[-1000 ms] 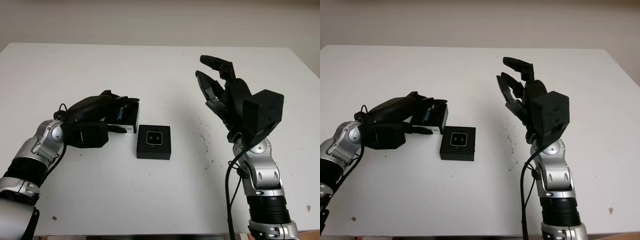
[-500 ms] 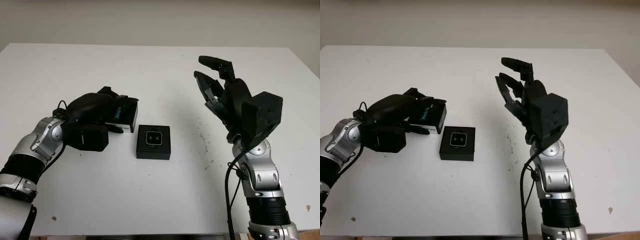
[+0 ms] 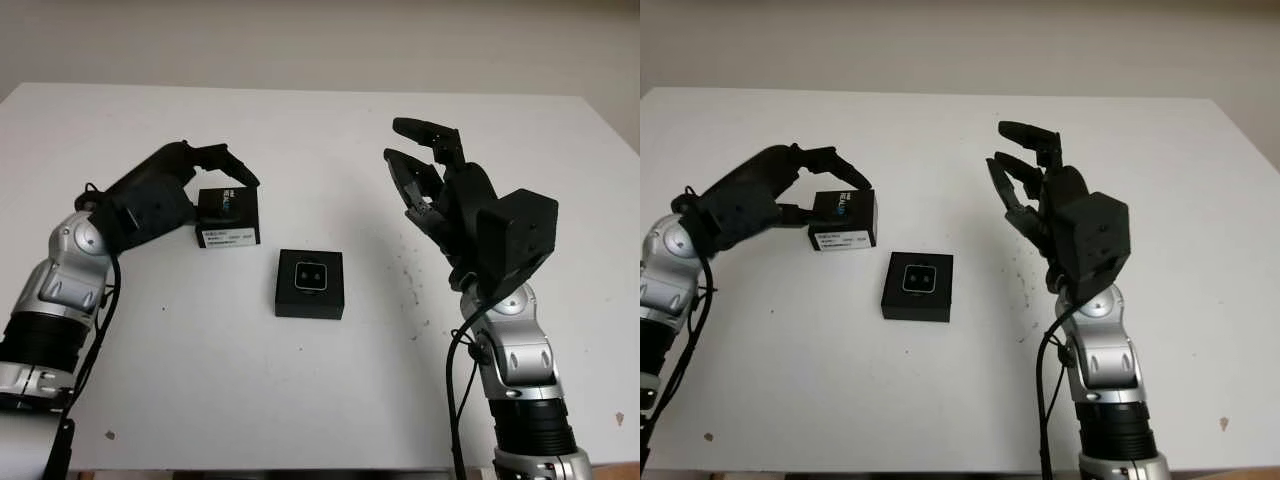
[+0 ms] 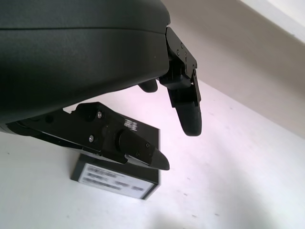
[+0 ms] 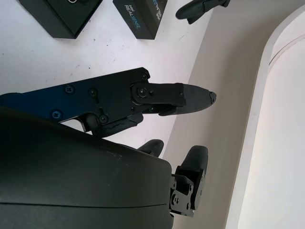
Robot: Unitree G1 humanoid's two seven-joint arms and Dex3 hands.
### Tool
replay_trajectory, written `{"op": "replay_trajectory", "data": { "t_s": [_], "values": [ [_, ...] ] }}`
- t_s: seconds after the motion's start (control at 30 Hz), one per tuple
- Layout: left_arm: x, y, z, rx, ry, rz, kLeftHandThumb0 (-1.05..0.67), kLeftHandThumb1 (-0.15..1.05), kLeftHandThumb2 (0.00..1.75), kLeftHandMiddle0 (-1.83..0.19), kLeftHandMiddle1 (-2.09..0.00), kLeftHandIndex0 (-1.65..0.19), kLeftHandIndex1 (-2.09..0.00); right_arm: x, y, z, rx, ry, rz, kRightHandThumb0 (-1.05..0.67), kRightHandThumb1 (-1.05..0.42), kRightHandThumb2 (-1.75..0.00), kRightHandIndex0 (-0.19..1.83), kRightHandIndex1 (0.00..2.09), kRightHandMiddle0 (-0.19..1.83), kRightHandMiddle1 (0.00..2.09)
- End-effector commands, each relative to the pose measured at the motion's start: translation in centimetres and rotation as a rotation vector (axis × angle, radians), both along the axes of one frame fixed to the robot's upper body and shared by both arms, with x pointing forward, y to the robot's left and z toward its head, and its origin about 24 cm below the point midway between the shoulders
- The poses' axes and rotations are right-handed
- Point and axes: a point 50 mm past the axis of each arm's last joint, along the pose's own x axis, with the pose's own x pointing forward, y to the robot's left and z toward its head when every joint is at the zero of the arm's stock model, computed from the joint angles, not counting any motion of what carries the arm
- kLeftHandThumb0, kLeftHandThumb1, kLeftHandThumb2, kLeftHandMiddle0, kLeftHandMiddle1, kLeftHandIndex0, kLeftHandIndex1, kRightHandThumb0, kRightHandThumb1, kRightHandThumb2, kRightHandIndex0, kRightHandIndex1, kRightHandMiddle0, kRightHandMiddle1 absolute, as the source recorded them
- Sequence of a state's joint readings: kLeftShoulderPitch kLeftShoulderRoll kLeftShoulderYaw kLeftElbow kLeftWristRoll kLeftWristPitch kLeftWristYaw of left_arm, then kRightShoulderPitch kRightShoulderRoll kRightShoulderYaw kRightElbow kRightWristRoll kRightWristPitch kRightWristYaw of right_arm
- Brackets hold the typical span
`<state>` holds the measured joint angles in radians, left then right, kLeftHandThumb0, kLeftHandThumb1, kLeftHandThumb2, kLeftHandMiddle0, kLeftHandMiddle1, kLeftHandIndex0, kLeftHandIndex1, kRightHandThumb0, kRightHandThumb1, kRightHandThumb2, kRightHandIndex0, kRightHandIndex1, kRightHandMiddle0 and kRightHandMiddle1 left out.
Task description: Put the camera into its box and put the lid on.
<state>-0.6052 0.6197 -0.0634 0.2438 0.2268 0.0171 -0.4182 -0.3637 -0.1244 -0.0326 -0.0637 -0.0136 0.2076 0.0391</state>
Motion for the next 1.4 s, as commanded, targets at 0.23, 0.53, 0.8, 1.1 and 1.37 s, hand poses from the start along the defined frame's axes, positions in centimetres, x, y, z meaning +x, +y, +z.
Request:
{"op": "replay_trajectory", "data": {
  "t_s": [0.23, 0.53, 0.8, 1.1, 1.37],
  "values": [
    [-2.9, -1.2, 2.5, -0.054, 0.021, -0.077, -0.16, 0.98, 0.05, -0.44, -1.25, -0.36, -1.18, 0.0, 0.1, 0.4, 0.033, -0.024, -0.016, -0.51, -1.05, -0.34, 0.05, 0.73, -0.19, 1.1],
    [-4.5, -1.8, 2.8, 0.032, -0.151, -0.104, -0.18, 0.95, 0.05, -0.36, -1.2, -0.3, -1.16, 0.1, 0.0, 0.3, 0.03, -0.023, -0.008, -0.51, -1.05, -0.35, 0.01, 0.78, -0.19, 1.08],
    [-1.9, -0.4, 2.2, 0.412, -0.11, -0.033, -0.62, 0.91, 0.05, 0.02, -0.04, -0.03, -0.09, 0.2, 0.0, 0.3, 0.02, -0.018, 0.0, -0.5, -1.05, -0.36, 0.0, 0.8, -0.19, 1.08],
    [2.0, -0.9, 2.3, 0.544, 0.006, -0.03, -0.79, 0.88, 0.04, 0.09, -0.04, 0.08, -0.04, 0.3, 0.2, 0.4, 0.018, -0.018, 0.004, -0.51, -1.05, -0.36, 0.0, 0.81, -0.19, 1.1],
    [3.5, -1.7, 1.6, 0.523, 0.088, -0.074, -0.85, 0.87, 0.05, 0.09, -0.05, 0.12, -0.04, 0.3, 0.3, 0.4, 0.013, -0.021, 0.011, -0.5, -1.05, -0.37, -0.01, 0.8, -0.19, 1.07]
  ]
}}
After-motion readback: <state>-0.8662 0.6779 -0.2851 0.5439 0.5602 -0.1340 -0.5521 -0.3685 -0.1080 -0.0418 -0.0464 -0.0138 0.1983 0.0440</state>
